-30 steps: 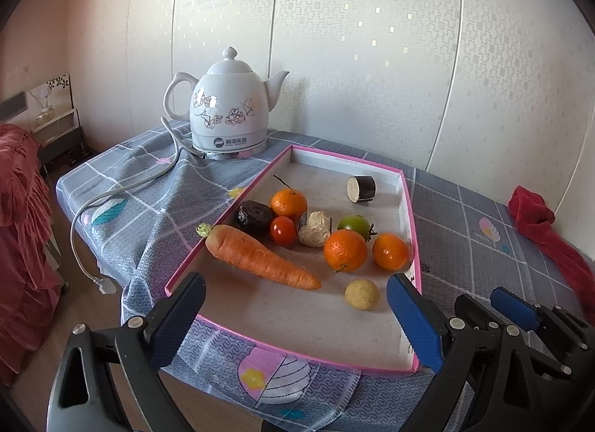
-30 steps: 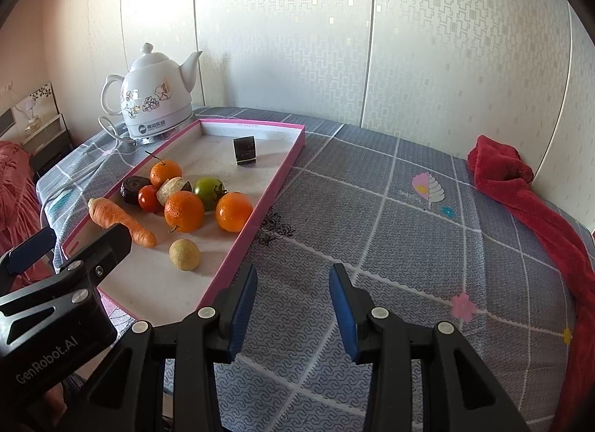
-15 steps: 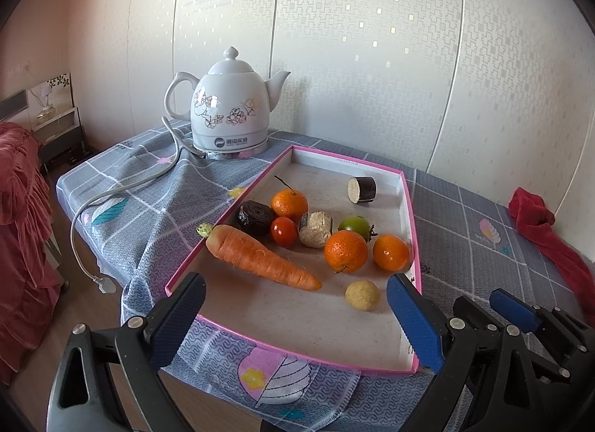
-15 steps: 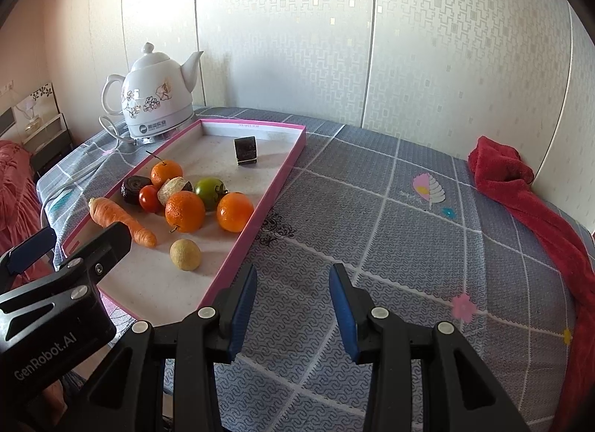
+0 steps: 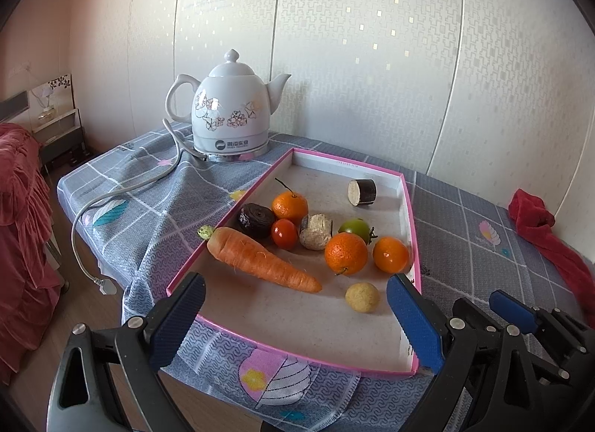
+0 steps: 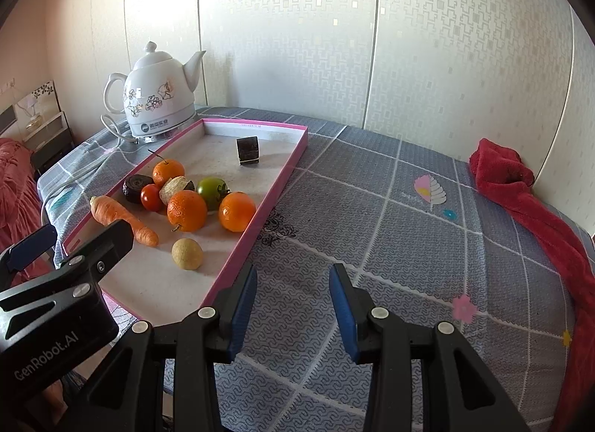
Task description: Organize fruits
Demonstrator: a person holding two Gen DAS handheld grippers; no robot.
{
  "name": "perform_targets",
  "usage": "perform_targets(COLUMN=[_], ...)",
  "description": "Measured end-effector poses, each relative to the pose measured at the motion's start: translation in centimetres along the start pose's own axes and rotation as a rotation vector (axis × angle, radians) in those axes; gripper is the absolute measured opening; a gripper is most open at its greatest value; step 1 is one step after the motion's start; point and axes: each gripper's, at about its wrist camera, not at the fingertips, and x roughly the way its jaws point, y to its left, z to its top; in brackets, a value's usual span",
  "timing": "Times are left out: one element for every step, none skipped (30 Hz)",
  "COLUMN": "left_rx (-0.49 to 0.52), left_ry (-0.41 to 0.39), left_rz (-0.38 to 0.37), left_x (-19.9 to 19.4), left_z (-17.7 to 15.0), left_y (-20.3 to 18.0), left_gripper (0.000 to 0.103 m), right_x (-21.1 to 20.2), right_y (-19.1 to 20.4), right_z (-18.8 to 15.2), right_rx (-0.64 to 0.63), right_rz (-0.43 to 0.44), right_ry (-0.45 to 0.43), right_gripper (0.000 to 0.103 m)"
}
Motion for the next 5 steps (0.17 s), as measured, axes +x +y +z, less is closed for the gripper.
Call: perform_targets(left_rx=[-0.001, -0.001, 0.001, 0.004, 0.006], left_ry=[-0.006, -0.008, -0.007, -0.006, -0.003], left_rz=[-0.001, -0.002, -0.005, -0.006, -0.007], left_x=[-0.10, -0.15, -0.17, -0.19, -0.16], left_z=[0.03, 0.05, 0.04, 0.01, -0.01], left_y=[0.02, 0.01, -0.04, -0.13, -0.19], left_gripper=[0.098, 0.098, 0.098, 0.098, 0.098], right_x=[0.00, 0.00, 0.00, 0.02, 0.04], right_y=[0.01, -0.01, -0.01, -0.02, -0.03], right_z=[0.00, -0.01, -0.01, -0.02, -0.02], right_rx=[0.001, 0.001, 0.001, 0.002, 0.002], right_rz=[0.001, 0.001, 0.001, 0.001, 0.001], right_ry=[0.000, 0.001, 0.001, 0.002, 0.003], right_gripper=[0.041, 0.041, 0.041, 0.041, 0.041])
